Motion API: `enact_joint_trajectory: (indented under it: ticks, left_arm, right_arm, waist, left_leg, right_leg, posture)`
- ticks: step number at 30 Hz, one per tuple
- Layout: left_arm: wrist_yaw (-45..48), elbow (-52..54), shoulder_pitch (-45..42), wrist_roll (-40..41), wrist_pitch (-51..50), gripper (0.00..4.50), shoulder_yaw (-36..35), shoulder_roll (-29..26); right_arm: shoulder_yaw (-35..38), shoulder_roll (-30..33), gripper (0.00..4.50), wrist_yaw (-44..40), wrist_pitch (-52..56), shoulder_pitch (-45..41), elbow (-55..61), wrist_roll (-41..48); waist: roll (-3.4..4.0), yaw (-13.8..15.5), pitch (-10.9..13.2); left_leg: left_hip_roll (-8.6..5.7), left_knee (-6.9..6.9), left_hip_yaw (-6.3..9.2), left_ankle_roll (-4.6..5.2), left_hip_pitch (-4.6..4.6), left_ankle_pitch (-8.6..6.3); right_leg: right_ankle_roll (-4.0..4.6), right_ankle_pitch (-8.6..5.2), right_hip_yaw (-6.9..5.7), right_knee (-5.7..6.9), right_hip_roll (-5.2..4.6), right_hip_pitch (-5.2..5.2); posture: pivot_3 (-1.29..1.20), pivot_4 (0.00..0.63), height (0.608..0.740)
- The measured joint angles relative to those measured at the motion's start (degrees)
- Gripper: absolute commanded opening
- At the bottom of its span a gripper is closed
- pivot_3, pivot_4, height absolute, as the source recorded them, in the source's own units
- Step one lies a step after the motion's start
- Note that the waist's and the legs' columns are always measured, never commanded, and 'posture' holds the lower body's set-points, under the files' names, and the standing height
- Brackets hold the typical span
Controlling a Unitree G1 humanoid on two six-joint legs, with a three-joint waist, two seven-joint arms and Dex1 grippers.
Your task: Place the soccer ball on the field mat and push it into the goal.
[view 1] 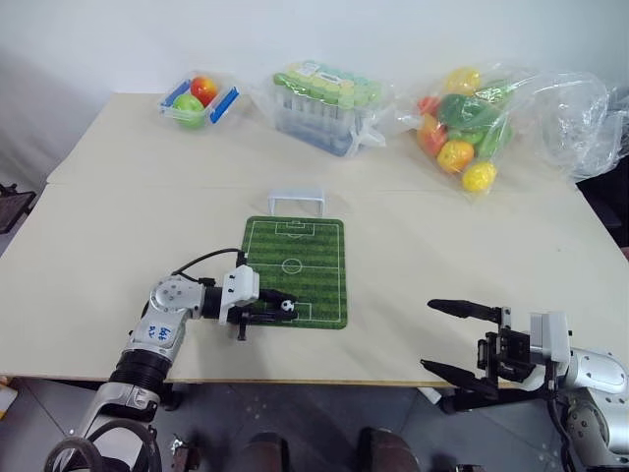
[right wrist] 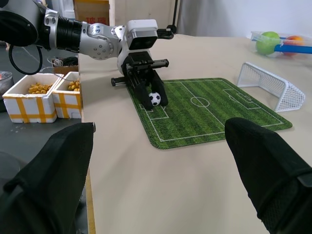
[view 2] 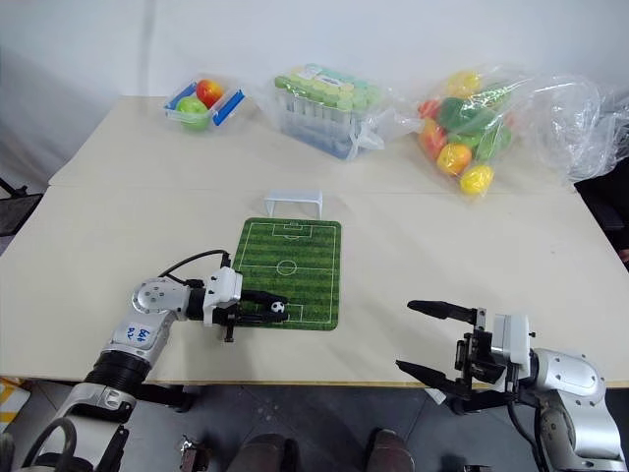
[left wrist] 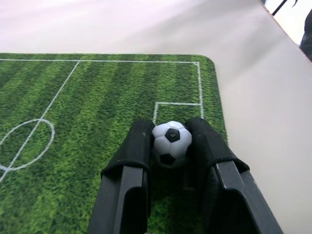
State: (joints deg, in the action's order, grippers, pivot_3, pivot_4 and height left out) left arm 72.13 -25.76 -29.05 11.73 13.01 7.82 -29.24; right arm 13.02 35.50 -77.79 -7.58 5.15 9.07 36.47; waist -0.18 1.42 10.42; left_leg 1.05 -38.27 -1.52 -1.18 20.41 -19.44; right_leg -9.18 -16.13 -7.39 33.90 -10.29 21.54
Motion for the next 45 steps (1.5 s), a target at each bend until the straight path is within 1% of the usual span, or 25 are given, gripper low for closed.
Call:
enact_joint_trajectory:
  ticks: [2,4,6,15,18,22,26,30,33,34,37,38,40,43,45]
  left_arm:
    - [-0.08,0.02,0.01,0.0,-0.09,0.85,-0.01,0.04]
    - [-0.03,0.05,0.02,0.13,-0.48,1.56,-0.02,0.33]
    - [0.47,0.21,0.14,0.41,-0.5,2.03,-0.02,0.77]
    - [0.53,0.3,0.17,0.52,0.02,2.03,-0.25,1.2]
    - [0.9,1.89,0.62,1.92,-0.13,2.03,-1.22,1.04]
    - [1.53,6.79,1.83,5.01,-1.65,2.03,-3.2,0.36]
    - [1.45,14.22,5.11,8.72,-6.37,2.03,-5.3,-1.61]
    - [-0.28,21.27,9.35,13.57,-12.04,2.03,-11.23,-6.56]
    - [0.32,22.8,14.08,15.05,-13.05,1.43,-15.95,-10.79]
    - [1.04,23.19,16.15,15.28,-13.1,1.1,-16.67,-12.08]
    - [5.15,24.04,27.54,15.95,-12.74,0.12,-20.28,-16.22]
    - [6.33,24.17,30.79,16.17,-12.66,0.04,-21.11,-16.7]
    - [7.95,25.66,35.08,17.16,-12.32,0.04,-21.93,-16.61]
    - [8.47,28.88,35.35,18.33,-12.02,0.04,-21.34,-14.98]
    - [6.76,30.37,33.16,18.12,-12.72,0.04,-19.01,-13.17]
  right_arm:
    - [-0.4,-0.18,4.5,0.37,0.01,-0.11,0.0,-0.11]
    - [-1.29,-0.3,4.5,1.01,0.11,-0.43,0.03,-0.51]
    - [-1.69,-0.57,4.5,1.74,0.33,-0.95,0.46,-0.78]
    - [-3.54,-0.56,4.5,3.94,2.0,-2.32,2.24,-0.94]
    - [-4.06,-0.57,4.5,4.9,3.0,-3.18,2.43,-1.07]
    - [-4.92,-0.57,4.5,5.57,4.06,-4.04,3.34,-1.07]
    - [-5.89,-0.58,4.5,5.98,4.97,-4.45,3.78,-1.08]
    - [-5.73,-0.99,4.5,6.98,5.15,-6.5,3.75,-1.0]
    - [-5.41,-1.21,4.5,7.73,5.15,-7.2,3.71,-0.83]
    - [-5.39,-1.25,4.5,7.72,5.11,-7.37,3.76,-0.82]
    - [-4.82,-1.12,4.5,6.97,4.59,-7.67,3.47,-0.9]
    - [-4.25,-0.99,4.5,6.52,3.89,-7.32,3.24,-0.92]
    - [-3.5,-0.65,4.5,5.12,2.49,-7.23,1.55,-1.15]
    - [-3.47,-0.59,4.5,3.31,0.94,-7.44,-0.26,-1.32]
    - [-3.48,-0.59,4.5,2.25,-0.02,-7.46,-1.64,-1.33]
  waist:
    - [0.0,0.0,0.0]
    - [0.0,0.01,0.0]
    - [0.0,0.02,0.0]
    - [0.0,0.0,0.0]
    - [0.0,-0.04,0.0]
    - [0.0,-0.06,0.0]
    - [0.0,-0.08,0.0]
    - [0.01,-0.47,0.0]
    - [0.03,-0.6,0.02]
    - [0.03,-0.61,0.02]
    - [0.05,-0.89,0.03]
    - [0.07,-1.02,0.04]
    - [0.04,-0.53,0.07]
    - [0.05,0.42,0.07]
    - [0.06,0.39,0.07]
  left_leg:
    - [0.0,0.0,0.0,0.0,0.0,0.0]
    - [0.0,0.0,0.0,0.0,0.0,0.0]
    - [0.0,-0.01,0.0,0.0,0.0,0.0]
    - [0.0,0.0,0.0,0.0,0.0,0.0]
    - [0.0,-0.01,0.0,0.0,0.01,0.0]
    - [0.01,0.0,0.01,0.0,0.0,0.0]
    - [0.01,0.0,0.02,0.01,0.01,-0.01]
    - [0.06,0.02,0.02,0.01,-0.02,-0.01]
    - [0.05,0.07,0.02,0.01,-0.03,-0.02]
    - [0.05,0.08,0.02,0.02,-0.02,-0.04]
    - [0.06,0.13,0.0,0.03,-0.02,-0.12]
    - [0.07,0.14,-0.01,0.04,-0.02,-0.14]
    - [0.07,0.07,-0.01,0.06,0.01,-0.16]
    - [0.07,-0.08,0.03,0.06,0.01,-0.16]
    - [0.06,-0.12,0.02,0.06,0.0,-0.16]
  right_leg:
    - [0.0,0.0,0.0,0.0,0.0,0.0]
    - [0.0,0.0,0.0,0.0,0.0,0.0]
    - [0.0,0.0,0.0,0.0,0.0,0.0]
    - [0.0,0.0,-0.01,0.0,0.0,0.0]
    - [0.0,0.0,0.0,0.0,0.0,0.0]
    - [0.0,0.0,0.0,0.0,0.0,0.0]
    - [0.0,0.0,0.0,0.0,0.0,0.0]
    - [0.0,0.0,0.02,0.0,0.01,0.01]
    - [0.01,0.0,0.03,-0.03,0.01,0.01]
    - [0.01,0.0,0.02,-0.05,0.01,0.02]
    - [0.02,-0.01,0.03,-0.09,0.02,0.05]
    - [0.02,-0.01,0.03,-0.11,0.02,0.05]
    - [0.02,-0.01,0.02,-0.12,0.01,0.03]
    - [0.02,-0.01,0.01,-0.06,0.0,-0.03]
    - [0.01,0.0,0.05,-0.03,0.0,-0.04]
  posture:
    - [0.0,0.15,0.74]
    - [0.0,0.15,0.74]
    - [0.0,0.15,0.74]
    - [0.0,0.15,0.74]
    - [0.0,0.15,0.74]
    - [0.0,0.15,0.74]
    - [0.0,0.15,0.74]
    - [0.0,0.15,0.74]
    - [0.0,0.15,0.74]
    - [0.0,0.15,0.74]
    - [0.0,0.15,0.74]
    - [0.0,0.15,0.74]
    - [0.0,0.15,0.74]
    - [0.0,0.15,0.74]
    - [0.0,0.15,0.74]
